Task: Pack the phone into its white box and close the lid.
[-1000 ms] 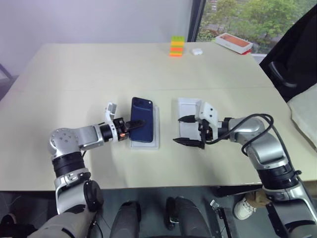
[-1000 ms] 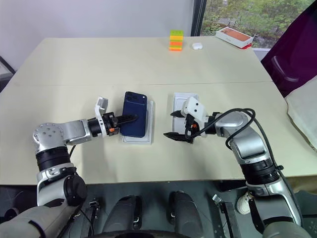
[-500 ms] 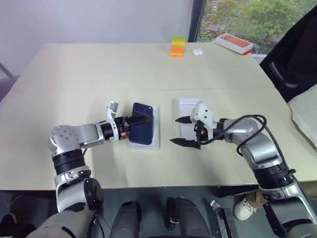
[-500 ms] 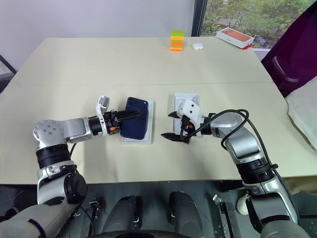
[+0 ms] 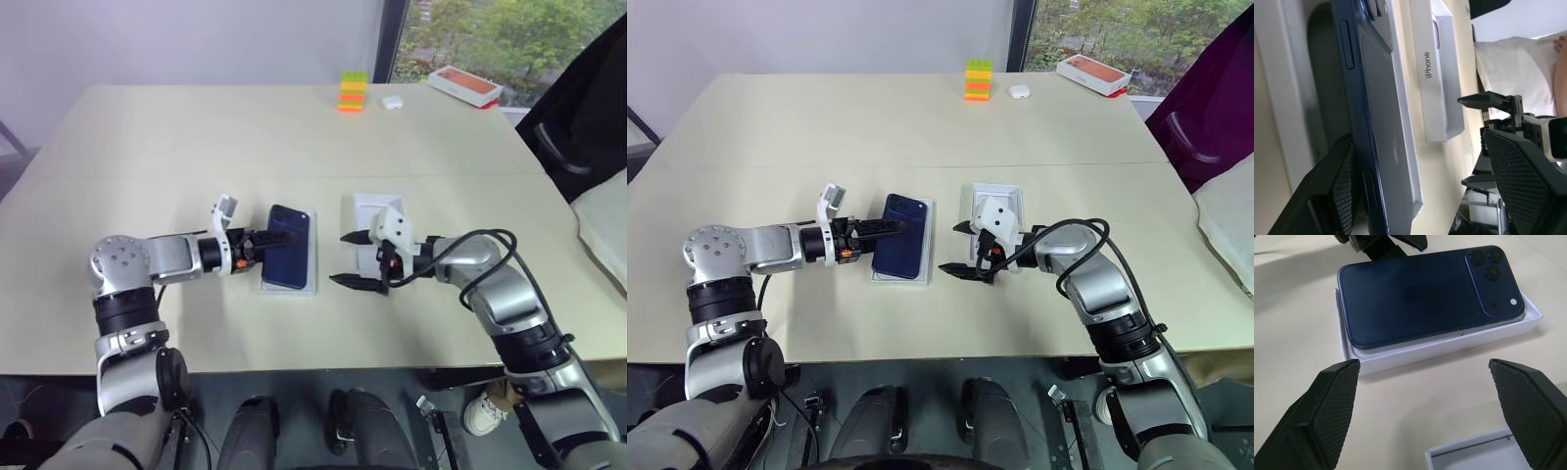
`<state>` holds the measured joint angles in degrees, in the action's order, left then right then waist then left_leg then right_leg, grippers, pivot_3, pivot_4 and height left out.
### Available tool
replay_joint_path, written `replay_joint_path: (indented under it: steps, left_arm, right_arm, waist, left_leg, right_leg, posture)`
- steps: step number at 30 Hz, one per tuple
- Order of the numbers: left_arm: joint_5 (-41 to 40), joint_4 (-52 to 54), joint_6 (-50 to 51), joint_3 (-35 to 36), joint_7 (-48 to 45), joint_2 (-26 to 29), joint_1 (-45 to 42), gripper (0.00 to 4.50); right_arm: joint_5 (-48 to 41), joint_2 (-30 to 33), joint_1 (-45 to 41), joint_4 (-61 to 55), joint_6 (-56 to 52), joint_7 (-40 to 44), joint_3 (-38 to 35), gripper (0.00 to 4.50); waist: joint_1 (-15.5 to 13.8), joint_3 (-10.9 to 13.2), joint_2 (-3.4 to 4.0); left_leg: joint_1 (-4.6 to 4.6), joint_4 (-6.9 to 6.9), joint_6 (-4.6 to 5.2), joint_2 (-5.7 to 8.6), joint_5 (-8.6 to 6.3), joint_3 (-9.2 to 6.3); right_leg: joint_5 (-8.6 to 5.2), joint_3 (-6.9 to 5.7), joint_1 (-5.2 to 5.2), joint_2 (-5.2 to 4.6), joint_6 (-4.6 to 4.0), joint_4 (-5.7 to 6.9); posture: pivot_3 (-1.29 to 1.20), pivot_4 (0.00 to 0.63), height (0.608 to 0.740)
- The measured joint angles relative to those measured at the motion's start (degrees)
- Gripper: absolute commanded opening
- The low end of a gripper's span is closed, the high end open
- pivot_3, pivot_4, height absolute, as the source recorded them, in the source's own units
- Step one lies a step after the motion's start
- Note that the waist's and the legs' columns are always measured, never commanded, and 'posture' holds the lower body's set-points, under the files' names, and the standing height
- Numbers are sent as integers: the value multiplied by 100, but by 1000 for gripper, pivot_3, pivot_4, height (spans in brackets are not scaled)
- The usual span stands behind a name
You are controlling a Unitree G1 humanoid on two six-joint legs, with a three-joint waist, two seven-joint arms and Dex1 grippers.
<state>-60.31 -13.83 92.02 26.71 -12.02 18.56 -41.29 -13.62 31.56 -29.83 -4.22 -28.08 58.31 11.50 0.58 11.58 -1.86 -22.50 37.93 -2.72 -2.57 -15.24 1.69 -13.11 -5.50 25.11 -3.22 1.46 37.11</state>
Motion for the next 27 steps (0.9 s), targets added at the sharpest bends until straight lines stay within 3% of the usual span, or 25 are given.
replay_joint_path:
  steps: [6, 14, 19, 23, 27]
  left_arm:
    - [-251, 197, 0, -313, 85, 182, 77, 3851]
    - [-487, 438, 0, -653, -53, 961, 268, 3851]
    - [-443, 894, -36, -969, -631, 1373, 264, 3851]
    - [-163, 1328, -701, -1201, -1290, 1709, 332, 3851]
    - [382, 1757, -2016, -1335, -2374, 2223, 1025, 3851]
  right_arm:
    - [1, -63, -2, 0, 0, -31, 9, 4463]
    - [0, -88, -15, 0, 0, -57, 54, 4463]
    - [-2, -88, -18, 0, 0, -57, 58, 4463]
    - [-23, -115, -62, 0, -41, -79, 53, 4463]
    - [-160, -403, -302, -21, -300, -366, -71, 4463]
  waist:
    - [10, 0, 0]
    - [-4, 0, 1]
    - [1, 0, 1]
    - [10, 1, 1]
    - [47, 3, 6]
  left_leg:
    - [1, 0, 0, 0, 0, 0]
    - [2, 0, -1, 0, 1, 0]
    - [1, 0, -1, 3, 1, 1]
    - [3, -1, -1, 1, 1, 1]
    - [8, -7, -1, -14, 1, 5]
  right_leg:
    - [1, 1, 1, 1, -2, 1]
    - [-2, 0, 0, 1, 2, 2]
    - [-1, 1, 0, -3, 1, 0]
    - [-2, 2, 1, 0, 0, 1]
    - [10, 16, 12, 17, -21, 1]
  posture:
    - [0, 150, 740]
    - [0, 150, 740]
    - [0, 150, 740]
    - [0, 150, 740]
    - [0, 150, 740]
